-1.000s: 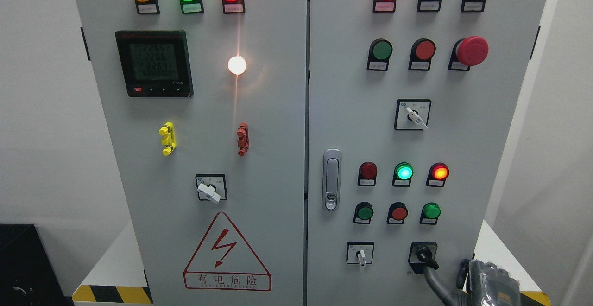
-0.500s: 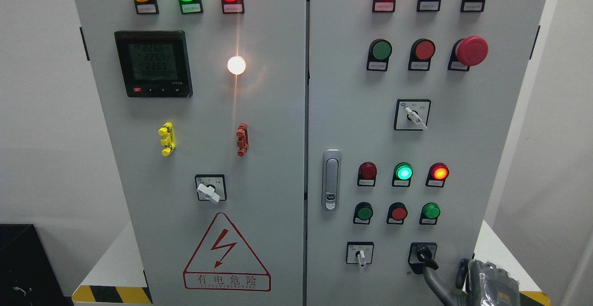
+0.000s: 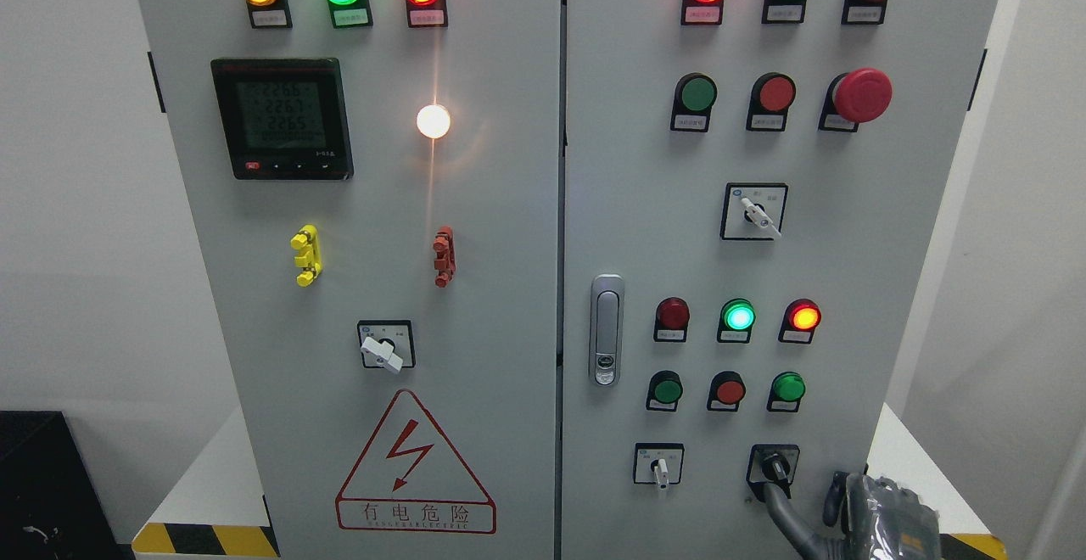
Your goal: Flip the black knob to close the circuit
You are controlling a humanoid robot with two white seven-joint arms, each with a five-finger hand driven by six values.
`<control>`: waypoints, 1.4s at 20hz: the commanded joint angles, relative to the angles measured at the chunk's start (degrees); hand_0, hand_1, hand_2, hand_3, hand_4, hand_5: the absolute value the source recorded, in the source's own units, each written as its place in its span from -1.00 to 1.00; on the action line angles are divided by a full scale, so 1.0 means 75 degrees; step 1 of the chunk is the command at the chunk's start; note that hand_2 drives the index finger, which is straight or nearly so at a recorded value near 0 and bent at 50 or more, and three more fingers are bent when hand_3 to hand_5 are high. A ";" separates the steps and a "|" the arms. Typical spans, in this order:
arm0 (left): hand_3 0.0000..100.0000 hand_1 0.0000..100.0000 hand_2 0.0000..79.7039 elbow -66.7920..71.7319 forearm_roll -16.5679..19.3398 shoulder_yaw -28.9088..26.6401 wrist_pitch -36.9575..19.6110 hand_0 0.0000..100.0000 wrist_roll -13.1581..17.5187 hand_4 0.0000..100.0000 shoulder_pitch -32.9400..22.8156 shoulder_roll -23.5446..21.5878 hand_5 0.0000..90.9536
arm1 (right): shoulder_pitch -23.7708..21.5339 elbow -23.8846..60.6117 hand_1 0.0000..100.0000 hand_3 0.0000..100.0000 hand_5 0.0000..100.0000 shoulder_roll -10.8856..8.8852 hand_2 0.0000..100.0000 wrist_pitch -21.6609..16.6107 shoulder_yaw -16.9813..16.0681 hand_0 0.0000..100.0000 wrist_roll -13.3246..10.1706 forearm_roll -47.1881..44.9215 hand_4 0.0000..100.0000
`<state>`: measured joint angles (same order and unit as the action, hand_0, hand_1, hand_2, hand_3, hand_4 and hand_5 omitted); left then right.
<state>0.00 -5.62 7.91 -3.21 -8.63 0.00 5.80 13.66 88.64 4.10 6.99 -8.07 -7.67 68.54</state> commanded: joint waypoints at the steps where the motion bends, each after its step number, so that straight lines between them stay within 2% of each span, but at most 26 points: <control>1: -1.00 0.11 -1.00 -0.0222 0.0000 0.0000 -0.0006 -0.76 0.0002 -1.00 -0.0164 0.0000 -1.00 | -0.0075 0.0017 -0.91 0.99 0.82 0.0027 0.67 0.0006 0.0384 -1.00 0.0108 0.0001 0.73; 7: -1.00 0.11 -1.00 -0.0222 0.0000 0.0000 -0.0006 -0.76 0.0002 -1.00 -0.0175 0.0000 -1.00 | -0.0251 0.0309 -0.90 0.99 0.83 0.0039 0.67 0.0006 0.0559 -1.00 0.0096 0.0001 0.72; 15: -1.00 0.11 -1.00 -0.0222 0.0000 0.0000 -0.0006 -0.76 0.0002 -1.00 -0.0176 0.0000 -1.00 | -0.0988 0.1246 -0.89 0.99 0.84 0.0168 0.65 0.0006 0.0782 -1.00 0.0120 -0.0490 0.73; 18: -1.00 0.11 -1.00 -0.0222 0.0000 0.0000 -0.0006 -0.76 0.0002 -1.00 -0.0176 0.0000 -1.00 | -0.1293 0.1586 -0.89 0.98 0.84 0.0367 0.64 0.0006 0.0806 -1.00 0.0108 -0.0970 0.72; 22: -1.00 0.11 -1.00 -0.0222 0.0000 0.0000 -0.0006 -0.76 0.0002 -1.00 -0.0176 0.0000 -1.00 | -0.1715 0.2020 -0.94 0.97 0.83 0.0438 0.62 0.0006 0.0935 -1.00 0.0085 -0.1777 0.70; 28: -1.00 0.11 -1.00 -0.0222 0.0000 0.0000 -0.0006 -0.76 0.0002 -1.00 -0.0176 0.0000 -1.00 | -0.2079 0.2337 -1.00 0.94 0.77 0.0438 0.57 -0.0064 0.1204 -1.00 -0.0336 -0.3873 0.67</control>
<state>0.00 -5.62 7.91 -3.21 -8.62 0.00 5.80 1.54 100.19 6.38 6.95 -1.79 -8.79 51.20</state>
